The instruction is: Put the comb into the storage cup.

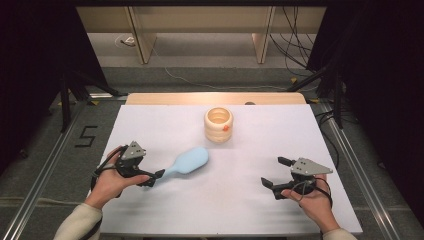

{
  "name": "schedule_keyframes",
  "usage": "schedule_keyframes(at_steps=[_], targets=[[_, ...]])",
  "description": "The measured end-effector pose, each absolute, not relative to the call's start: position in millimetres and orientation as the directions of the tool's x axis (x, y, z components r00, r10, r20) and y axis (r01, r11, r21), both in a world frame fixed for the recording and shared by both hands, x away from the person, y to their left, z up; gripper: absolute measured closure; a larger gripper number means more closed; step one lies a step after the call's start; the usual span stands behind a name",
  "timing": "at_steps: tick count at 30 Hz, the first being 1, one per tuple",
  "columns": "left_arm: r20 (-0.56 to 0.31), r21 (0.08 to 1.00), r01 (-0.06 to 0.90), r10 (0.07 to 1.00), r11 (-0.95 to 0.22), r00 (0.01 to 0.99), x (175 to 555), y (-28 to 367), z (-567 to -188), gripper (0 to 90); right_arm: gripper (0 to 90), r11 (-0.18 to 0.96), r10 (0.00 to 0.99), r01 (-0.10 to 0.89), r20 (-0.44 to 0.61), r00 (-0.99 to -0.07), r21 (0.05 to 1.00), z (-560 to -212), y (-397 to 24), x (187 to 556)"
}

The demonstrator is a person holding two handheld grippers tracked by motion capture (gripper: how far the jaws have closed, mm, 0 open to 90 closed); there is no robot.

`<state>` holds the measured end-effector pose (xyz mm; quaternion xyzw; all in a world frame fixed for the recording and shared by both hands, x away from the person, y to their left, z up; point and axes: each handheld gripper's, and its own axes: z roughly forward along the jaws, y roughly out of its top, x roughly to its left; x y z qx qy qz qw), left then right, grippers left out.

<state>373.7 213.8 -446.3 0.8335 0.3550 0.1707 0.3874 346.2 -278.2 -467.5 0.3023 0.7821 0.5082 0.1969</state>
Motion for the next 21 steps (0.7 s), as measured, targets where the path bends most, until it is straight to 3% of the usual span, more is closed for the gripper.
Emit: schedule_keyframes(at_steps=[6,21], targets=[[0.068,0.685,0.456,0.673,-0.568,0.736,375.6,202.8,-447.6,0.0,4.3,0.299,0.675,0.275,0.002,-0.738,0.914,-467.9,-278.3,346.5],[0.05,0.487,0.521,0.618,-0.701,0.785,397.1,174.2,-448.8,6.8,4.3,0.296,0.673,0.279,0.008,-0.74,0.913,-468.3,-277.9,346.5]])
